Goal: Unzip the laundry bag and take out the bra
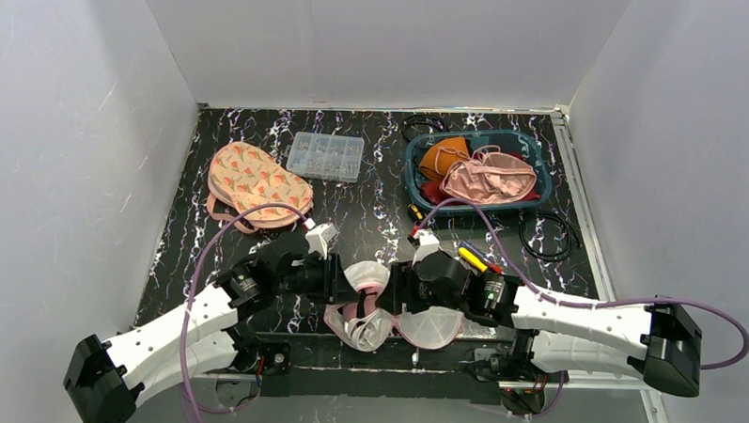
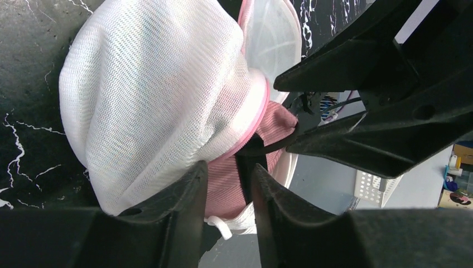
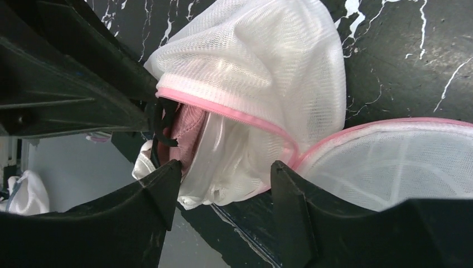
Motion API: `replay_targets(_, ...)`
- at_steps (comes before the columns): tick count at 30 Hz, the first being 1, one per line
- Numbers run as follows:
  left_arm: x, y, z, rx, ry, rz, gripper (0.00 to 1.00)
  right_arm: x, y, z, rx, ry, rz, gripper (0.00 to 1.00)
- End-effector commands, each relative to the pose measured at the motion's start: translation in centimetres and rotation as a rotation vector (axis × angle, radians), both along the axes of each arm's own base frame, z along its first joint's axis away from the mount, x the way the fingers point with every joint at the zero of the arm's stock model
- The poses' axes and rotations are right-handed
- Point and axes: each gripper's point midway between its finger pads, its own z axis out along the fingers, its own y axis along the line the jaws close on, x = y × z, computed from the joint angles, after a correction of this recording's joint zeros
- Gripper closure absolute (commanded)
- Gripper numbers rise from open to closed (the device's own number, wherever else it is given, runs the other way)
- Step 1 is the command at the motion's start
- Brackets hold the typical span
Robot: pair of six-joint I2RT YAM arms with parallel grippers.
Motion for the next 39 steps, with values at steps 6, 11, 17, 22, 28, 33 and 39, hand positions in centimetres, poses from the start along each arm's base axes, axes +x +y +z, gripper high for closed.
replay_targets(6,0.9,-0.4,0.1,-0.016,-0.03,0.042,0.82,-0.7,2.0,3.5,0.093,0.079,0.004,0.3)
replay_targets(11,1.0,-0.2,-0.2,-0.008,-0.028,0.059,0.9,-0.5,1.2,2.3,0.027,0.078,-0.007,0.41)
replay_targets(17,1.0,-0.1,-0.4,-0.007,-0.023,0.062,0.93,-0.1,1.1,3.0,0.063,0.061,-0.034,0.32)
replay_targets(22,1.1,-0.3,-0.3,-0.005,-0.022,0.064,0.94,0.6,2.7,4.6,0.108,0.038,-0.037,0.23)
replay_targets(28,1.0,-0.4,-0.5,-0.001,-0.019,0.061,0.96,1.0,3.9,3.5,0.058,0.058,-0.04,0.26)
replay_targets(33,1.0,-0.3,-0.6,0.003,-0.02,0.064,1.0,0.9,4.3,2.7,0.034,0.079,-0.031,0.3)
replay_targets(39,1.2,-0.2,-1.1,0.019,-0.015,0.075,1.0,0.0,3.8,2.2,0.025,0.103,-0.005,0.53)
